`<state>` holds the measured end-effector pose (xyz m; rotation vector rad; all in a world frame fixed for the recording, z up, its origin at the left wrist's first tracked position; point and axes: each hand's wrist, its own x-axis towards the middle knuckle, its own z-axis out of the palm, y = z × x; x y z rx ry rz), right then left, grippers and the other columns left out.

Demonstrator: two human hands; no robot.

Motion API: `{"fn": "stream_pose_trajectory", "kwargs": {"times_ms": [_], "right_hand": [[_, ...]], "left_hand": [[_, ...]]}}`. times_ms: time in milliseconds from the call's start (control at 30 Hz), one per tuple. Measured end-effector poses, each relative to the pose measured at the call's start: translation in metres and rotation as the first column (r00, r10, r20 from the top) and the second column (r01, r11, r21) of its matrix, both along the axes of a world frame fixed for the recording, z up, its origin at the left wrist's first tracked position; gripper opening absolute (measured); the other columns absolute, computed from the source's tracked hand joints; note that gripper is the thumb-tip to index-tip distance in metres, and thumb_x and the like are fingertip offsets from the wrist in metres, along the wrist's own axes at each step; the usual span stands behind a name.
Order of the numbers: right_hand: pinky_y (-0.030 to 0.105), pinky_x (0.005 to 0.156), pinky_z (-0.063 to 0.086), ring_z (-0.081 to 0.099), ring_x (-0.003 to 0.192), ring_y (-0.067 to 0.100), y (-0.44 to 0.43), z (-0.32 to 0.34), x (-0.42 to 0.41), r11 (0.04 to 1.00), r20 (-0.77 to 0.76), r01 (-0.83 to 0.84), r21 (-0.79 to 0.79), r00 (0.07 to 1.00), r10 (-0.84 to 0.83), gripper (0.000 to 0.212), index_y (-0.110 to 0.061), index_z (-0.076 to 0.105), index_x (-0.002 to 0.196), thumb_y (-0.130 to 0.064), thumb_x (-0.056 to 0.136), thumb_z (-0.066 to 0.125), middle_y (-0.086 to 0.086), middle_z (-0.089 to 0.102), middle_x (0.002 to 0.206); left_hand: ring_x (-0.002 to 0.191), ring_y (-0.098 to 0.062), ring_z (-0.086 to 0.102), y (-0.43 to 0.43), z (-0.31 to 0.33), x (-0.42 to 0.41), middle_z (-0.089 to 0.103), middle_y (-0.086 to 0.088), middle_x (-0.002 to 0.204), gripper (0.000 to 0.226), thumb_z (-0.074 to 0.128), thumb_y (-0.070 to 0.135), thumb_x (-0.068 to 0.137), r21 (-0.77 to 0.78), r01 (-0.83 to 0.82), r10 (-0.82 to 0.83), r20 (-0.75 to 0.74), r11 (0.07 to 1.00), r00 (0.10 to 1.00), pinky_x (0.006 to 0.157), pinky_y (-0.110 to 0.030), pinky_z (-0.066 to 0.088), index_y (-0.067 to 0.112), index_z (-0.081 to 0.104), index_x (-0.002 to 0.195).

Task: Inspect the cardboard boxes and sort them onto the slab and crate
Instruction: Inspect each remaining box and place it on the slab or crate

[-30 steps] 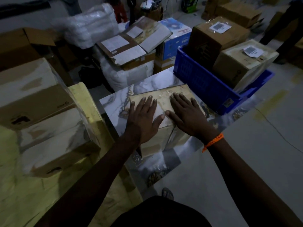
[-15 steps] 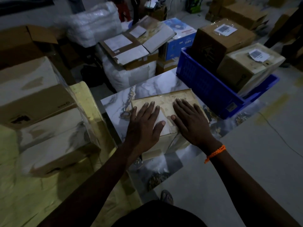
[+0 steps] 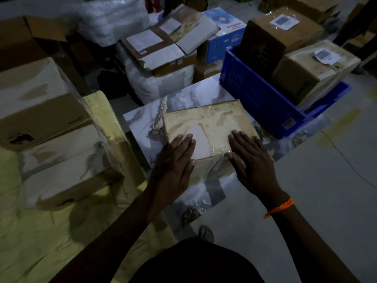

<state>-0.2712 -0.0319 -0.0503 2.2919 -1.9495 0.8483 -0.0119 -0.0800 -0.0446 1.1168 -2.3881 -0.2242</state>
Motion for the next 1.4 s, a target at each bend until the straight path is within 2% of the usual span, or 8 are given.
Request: {"fn": "stream_pose_trajectory", "kwargs": {"times_ms": [167,333,433,533,633,900,1167,1400], "right_hand": [[0.051,0.12,0.035,0.039,0.15,0.019,-0.007,0.001,-0.007,0.998,0.073,-0.059,-0.006,0.996,0.059,0.049,-0.012,0.054,0.148,-0.04,0.11,0.041,0.006,0.048,0.156],[0.04,0.123,0.029,0.044,0.146,0.026,-0.019,0.012,-0.015,1.0,0.213,0.019,-0.021,0.977,-0.014,0.05,-0.009,0.059,0.142,-0.041,0.105,0.05,0.013,0.053,0.152],[0.044,0.121,0.033,0.043,0.145,0.028,-0.034,0.027,-0.029,0.951,0.397,0.195,0.239,0.874,-0.279,0.064,-0.012,0.048,0.152,-0.049,0.101,0.058,0.014,0.045,0.158],[0.055,0.108,0.049,0.063,0.121,0.022,-0.048,0.038,-0.036,0.86,0.598,0.013,0.511,0.713,-0.366,0.067,-0.022,0.059,0.139,-0.067,0.091,0.061,0.006,0.066,0.133],[0.048,0.099,0.055,0.066,0.111,0.014,-0.057,0.04,-0.037,0.855,0.61,-0.053,0.516,0.724,-0.323,0.068,-0.028,0.06,0.137,-0.073,0.087,0.062,-0.003,0.069,0.121],[0.014,0.09,0.05,0.056,0.122,-0.008,-0.049,0.039,-0.035,0.912,0.745,-0.178,0.37,0.643,-0.176,0.061,-0.031,0.047,0.153,-0.037,0.097,0.069,-0.015,0.058,0.141],[0.031,0.115,0.045,0.045,0.14,-0.003,-0.036,0.027,-0.053,0.937,0.822,-0.167,0.307,0.543,-0.172,0.072,-0.024,0.047,0.154,-0.009,0.09,0.076,-0.017,0.05,0.152],[0.031,0.111,0.047,0.044,0.145,0.008,-0.046,0.033,-0.051,0.972,0.858,-0.118,0.205,0.499,-0.12,0.091,-0.015,0.036,0.158,0.01,0.082,0.077,-0.002,0.047,0.158]], "left_hand": [[0.152,-0.021,0.025,-0.005,-0.001,0.0,0.037,-0.006,0.16,0.049,0.039,0.029,0.107,-0.005,0.005,-0.005,-0.029,1.0,1.0,0.116,-0.051,0.034,0.008,0.044,0.15],[0.155,-0.025,0.012,-0.01,0.006,0.003,0.025,-0.009,0.166,0.054,0.033,0.042,0.106,0.054,-0.021,0.02,0.019,0.998,1.0,0.124,-0.048,0.022,0.02,0.04,0.154],[0.156,-0.027,-0.001,-0.016,0.006,0.007,0.012,-0.009,0.169,0.064,0.03,0.06,0.101,0.12,-0.076,0.075,0.008,0.99,0.997,0.123,-0.043,0.012,0.031,0.031,0.158],[0.155,-0.035,0.0,-0.022,0.005,0.001,0.016,-0.012,0.168,0.066,0.029,0.063,0.1,0.102,-0.052,0.052,-0.001,0.993,0.999,0.123,-0.05,0.013,0.029,0.034,0.156],[0.152,-0.047,0.01,-0.04,0.0,-0.002,0.029,-0.019,0.162,0.058,0.036,0.053,0.104,0.028,-0.022,0.023,-0.014,0.999,1.0,0.123,-0.057,0.013,0.021,0.045,0.151],[0.149,-0.053,0.013,-0.066,-0.012,-0.002,0.033,-0.024,0.159,0.046,0.051,0.03,0.104,-0.203,0.124,-0.127,-0.006,0.971,0.992,0.119,-0.066,0.019,0.011,0.052,0.146],[0.148,-0.051,0.023,-0.061,-0.012,-0.01,0.042,-0.022,0.154,0.039,0.06,0.018,0.102,-0.329,0.2,-0.221,-0.028,0.923,0.975,0.12,-0.062,0.021,0.003,0.059,0.138],[0.149,-0.041,0.029,-0.068,-0.022,-0.015,0.04,-0.019,0.156,0.05,0.068,-0.001,0.092,-0.374,0.222,-0.243,-0.009,0.9,0.97,0.124,-0.054,0.009,0.007,0.059,0.14]]}}
